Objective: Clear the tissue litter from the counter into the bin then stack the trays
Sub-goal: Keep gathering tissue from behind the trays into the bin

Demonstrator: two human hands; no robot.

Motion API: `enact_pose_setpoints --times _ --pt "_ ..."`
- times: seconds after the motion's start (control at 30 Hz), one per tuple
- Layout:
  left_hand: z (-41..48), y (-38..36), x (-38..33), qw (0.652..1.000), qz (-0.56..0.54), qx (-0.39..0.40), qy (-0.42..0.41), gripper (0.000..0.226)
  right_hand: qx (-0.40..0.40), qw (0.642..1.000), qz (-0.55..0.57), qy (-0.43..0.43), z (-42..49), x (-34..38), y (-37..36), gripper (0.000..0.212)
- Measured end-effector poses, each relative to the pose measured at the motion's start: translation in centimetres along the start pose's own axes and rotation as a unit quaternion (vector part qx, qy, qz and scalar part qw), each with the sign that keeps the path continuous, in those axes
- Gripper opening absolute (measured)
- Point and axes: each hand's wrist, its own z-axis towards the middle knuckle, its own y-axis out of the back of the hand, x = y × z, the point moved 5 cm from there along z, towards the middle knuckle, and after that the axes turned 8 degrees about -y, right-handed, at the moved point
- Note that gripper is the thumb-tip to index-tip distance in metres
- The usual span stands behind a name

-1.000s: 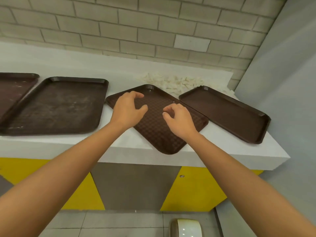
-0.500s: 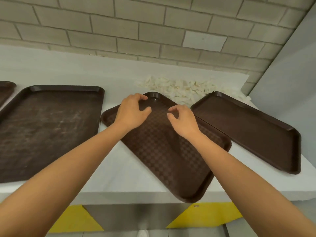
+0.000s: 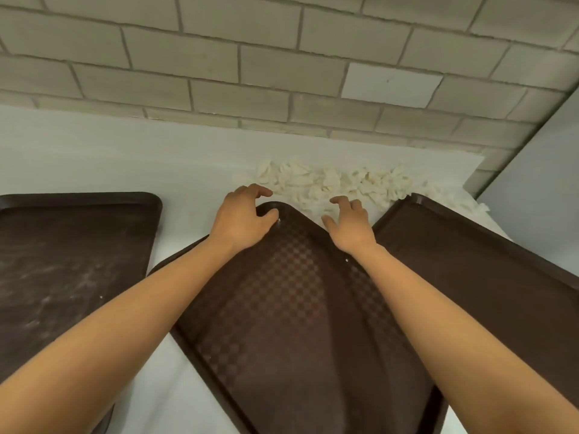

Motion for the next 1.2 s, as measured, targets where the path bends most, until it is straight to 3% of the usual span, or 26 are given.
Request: enact_pose_setpoints --times 0.2,0.43,0.63,0.77,1.0,1.2 --pt "2.9 -2.4 0.9 0.999 -0.017 0.038 -0.001 0.039 0.049 0.996 -0.071 -0.039 2.6 0.3 -2.3 0.052" --pt "3.8 -4.0 2.1 0.997 -0.023 0.065 -0.016 0.039 0.076 0.99 -0.098 -0.065 4.0 0.4 -3.2 0.037" --pt "4.3 -4.4 2.7 0.997 -0.036 0.065 -0.027 0.039 0.044 0.996 -0.007 -0.082 4.4 0.1 -3.6 0.026" --pt "4.5 -4.7 2.9 0.996 -0.045 0.065 -0.028 0.038 0.034 0.995 0.054 -0.078 4.8 0.3 -3.7 0.008" --pt "4.9 -5.1 3.2 0.996 -0.057 0.068 -0.032 0.037 0.029 0.995 0.075 -0.063 4.4 0.9 -3.7 0.041" --pt "6.1 -5.3 3.3 0.996 -0.057 0.059 -0.043 0.036 -0.019 0.995 0.079 -0.063 4.7 0.9 -3.4 0.035"
